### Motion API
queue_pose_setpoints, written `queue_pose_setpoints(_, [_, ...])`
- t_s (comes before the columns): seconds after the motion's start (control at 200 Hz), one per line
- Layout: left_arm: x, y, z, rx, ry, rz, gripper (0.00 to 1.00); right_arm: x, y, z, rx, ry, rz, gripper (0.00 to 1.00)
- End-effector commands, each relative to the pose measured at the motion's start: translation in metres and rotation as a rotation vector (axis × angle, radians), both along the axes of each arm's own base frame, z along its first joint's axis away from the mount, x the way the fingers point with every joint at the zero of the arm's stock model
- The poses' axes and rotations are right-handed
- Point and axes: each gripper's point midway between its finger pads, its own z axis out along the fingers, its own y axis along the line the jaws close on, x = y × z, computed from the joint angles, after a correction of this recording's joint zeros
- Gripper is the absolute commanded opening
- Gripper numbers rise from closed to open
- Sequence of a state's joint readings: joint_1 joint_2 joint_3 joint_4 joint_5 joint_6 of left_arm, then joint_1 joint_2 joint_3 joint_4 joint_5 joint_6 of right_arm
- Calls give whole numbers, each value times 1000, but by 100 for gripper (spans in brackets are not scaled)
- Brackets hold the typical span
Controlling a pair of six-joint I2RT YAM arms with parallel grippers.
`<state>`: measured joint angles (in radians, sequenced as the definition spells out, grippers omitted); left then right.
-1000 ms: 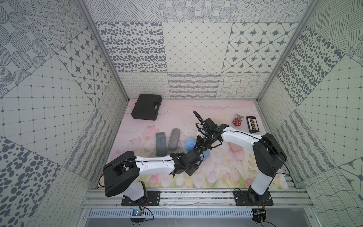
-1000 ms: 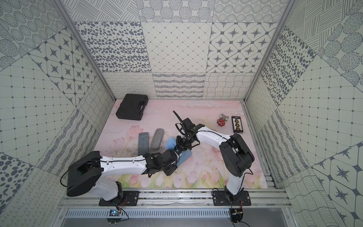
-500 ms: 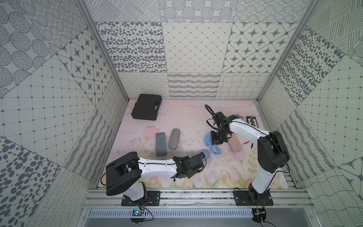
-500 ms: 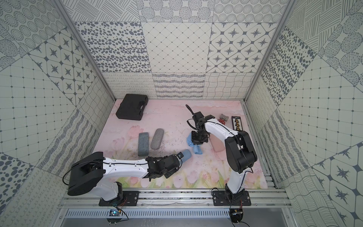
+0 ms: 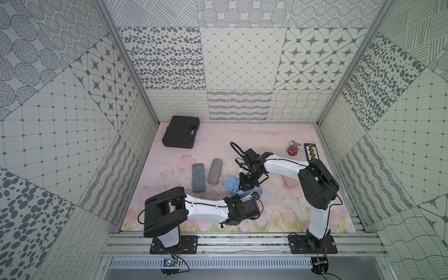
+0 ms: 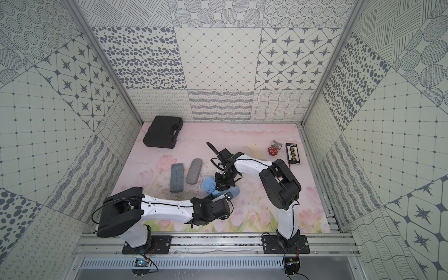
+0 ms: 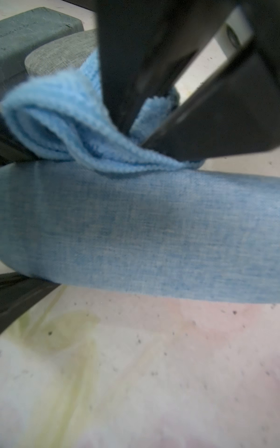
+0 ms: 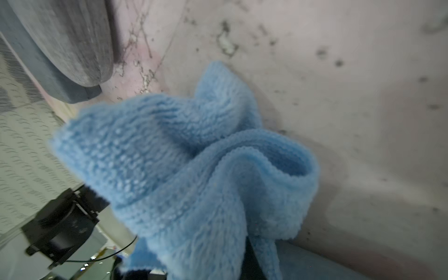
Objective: Wipe the eyeglass case
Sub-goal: Wipe the dirt from the eyeglass case.
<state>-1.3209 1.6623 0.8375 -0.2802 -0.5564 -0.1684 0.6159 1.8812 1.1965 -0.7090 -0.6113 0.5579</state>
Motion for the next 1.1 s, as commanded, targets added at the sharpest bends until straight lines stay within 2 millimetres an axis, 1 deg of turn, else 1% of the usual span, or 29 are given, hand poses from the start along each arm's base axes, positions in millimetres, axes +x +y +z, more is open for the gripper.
queue_pose_setpoints(0.0, [13,32,1,102,-73,130,2,-20,-66,-17,-79,119,-97,0])
queue_pose_setpoints(0.055, [12,31,-1,87,-52,137,1,-20,-97,-24,-168,103,-97,0])
queue_pose_setpoints(0.075, [11,30,-2,82,-45,136,1,-19,-110,-26,-226,84,-91,0])
queue_pose_setpoints(0.1, [10,29,-3,79,-34,134,1,-17,-122,-27,-282,60,-77,0])
queue_pose_setpoints(0.14, [8,27,-6,75,-11,122,2,-11,-136,-25,-361,15,-54,0])
queue_pose_setpoints(0.175, [5,23,-9,67,12,106,2,-4,-143,-20,-408,-25,-40,0])
queue_pose_setpoints(0.215, [0,18,-13,59,48,72,2,7,-144,-12,-428,-71,-34,0])
queue_pose_setpoints(0.27, [-8,8,-18,34,103,24,3,24,-140,3,-445,-148,-18,0])
queue_pose_setpoints(0.34, [-16,2,-27,5,200,7,4,46,-136,18,-500,-255,24,0])
queue_pose_setpoints(0.38, [-19,2,-31,0,238,11,4,55,-132,23,-524,-295,61,0])
queue_pose_setpoints(0.415, [-23,1,-35,-12,286,13,4,59,-128,21,-542,-313,95,0])
queue_pose_setpoints(0.495, [-24,3,-40,-45,382,66,5,53,-117,8,-558,-267,191,0])
queue_pose_setpoints(0.56, [-24,6,-42,-87,466,118,5,41,-108,-1,-561,-238,242,0])
queue_pose_setpoints(0.61, [-21,9,-42,-114,507,167,5,32,-103,-4,-544,-230,245,0])
queue_pose_setpoints(0.7, [-21,13,-44,-150,554,220,5,13,-104,-10,-494,-180,190,0])
queue_pose_setpoints(0.765, [-21,14,-47,-154,569,234,4,2,-107,-10,-466,-148,160,0])
queue_pose_setpoints(0.821, [-19,14,-47,-155,575,239,4,-6,-101,-4,-398,-133,130,0])
queue_pose_setpoints(0.856, [-19,14,-47,-153,583,243,3,-8,-94,4,-331,-125,97,0])
queue_pose_setpoints(0.916, [-18,13,-46,-152,593,244,3,-5,-87,18,-215,-99,12,0])
queue_pose_setpoints(0.971, [-18,11,-45,-158,600,240,3,3,-91,27,-156,-87,-64,0])
queue_pose_setpoints(1.031, [-18,10,-43,-166,607,237,3,16,-103,30,-142,-88,-140,0])
queue_pose_setpoints(1.096, [-19,8,-42,-174,615,234,3,30,-125,24,-220,-101,-198,0])
